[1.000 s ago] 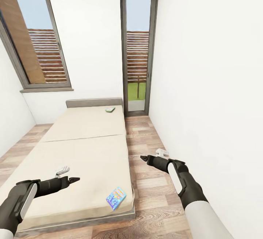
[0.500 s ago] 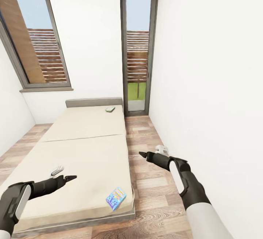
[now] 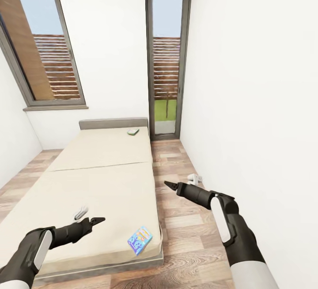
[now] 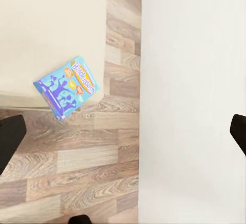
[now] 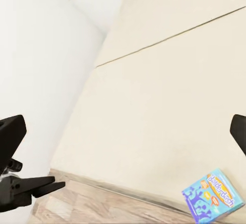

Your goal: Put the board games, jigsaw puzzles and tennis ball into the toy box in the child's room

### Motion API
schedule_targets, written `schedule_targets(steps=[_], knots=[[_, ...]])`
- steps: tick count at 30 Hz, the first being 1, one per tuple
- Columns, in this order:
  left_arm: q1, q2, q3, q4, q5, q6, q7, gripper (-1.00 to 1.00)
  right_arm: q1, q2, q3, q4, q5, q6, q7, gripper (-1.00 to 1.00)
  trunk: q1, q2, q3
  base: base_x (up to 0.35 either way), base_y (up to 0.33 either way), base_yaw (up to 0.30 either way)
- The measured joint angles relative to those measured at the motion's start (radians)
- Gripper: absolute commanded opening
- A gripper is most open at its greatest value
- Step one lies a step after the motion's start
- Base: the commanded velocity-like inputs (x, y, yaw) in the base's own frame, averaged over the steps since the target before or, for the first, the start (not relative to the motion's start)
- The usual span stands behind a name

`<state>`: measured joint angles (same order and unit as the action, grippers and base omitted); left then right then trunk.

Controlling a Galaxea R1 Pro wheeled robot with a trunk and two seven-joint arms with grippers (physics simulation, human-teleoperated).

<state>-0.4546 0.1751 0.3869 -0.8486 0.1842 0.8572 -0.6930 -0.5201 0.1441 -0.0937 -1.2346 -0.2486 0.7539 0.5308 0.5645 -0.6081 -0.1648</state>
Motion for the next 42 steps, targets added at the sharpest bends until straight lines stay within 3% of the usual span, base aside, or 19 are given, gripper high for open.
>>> schedule_targets(steps=[5, 10, 18, 26, 42], knots=[[0.000, -0.003, 0.002, 0.011, 0.003, 0.005, -0.008, 1.00, 0.001, -0.005, -0.002, 0.002, -0.063, -0.001, -0.005, 1.00, 0.019, -0.035, -0.016, 0.000, 0.000, 0.000], [0.000, -0.002, 0.028, 0.016, 0.019, 0.010, -0.011, 1.00, 0.002, -0.002, -0.003, 0.004, -0.082, -0.005, -0.009, 1.00, 0.038, -0.070, -0.031, 0.000, 0.000, 0.000], [0.000, 0.003, 0.066, 0.019, 0.028, 0.033, -0.014, 1.00, 0.003, -0.002, -0.004, 0.006, -0.087, -0.008, -0.015, 1.00, 0.069, -0.126, -0.057, 0.000, 0.000, 0.000], [0.000, 0.011, 0.072, 0.020, 0.047, 0.087, -0.014, 1.00, 0.003, 0.001, -0.017, 0.010, -0.089, -0.008, -0.057, 1.00, 0.100, -0.182, -0.082, 0.000, 0.000, 0.000], [-0.001, 0.013, 0.073, 0.020, 0.066, 0.096, -0.014, 1.00, 0.003, 0.003, -0.029, 0.011, -0.092, -0.008, -0.063, 1.00, 0.161, -0.295, -0.132, -0.092, 0.000, 0.000]])
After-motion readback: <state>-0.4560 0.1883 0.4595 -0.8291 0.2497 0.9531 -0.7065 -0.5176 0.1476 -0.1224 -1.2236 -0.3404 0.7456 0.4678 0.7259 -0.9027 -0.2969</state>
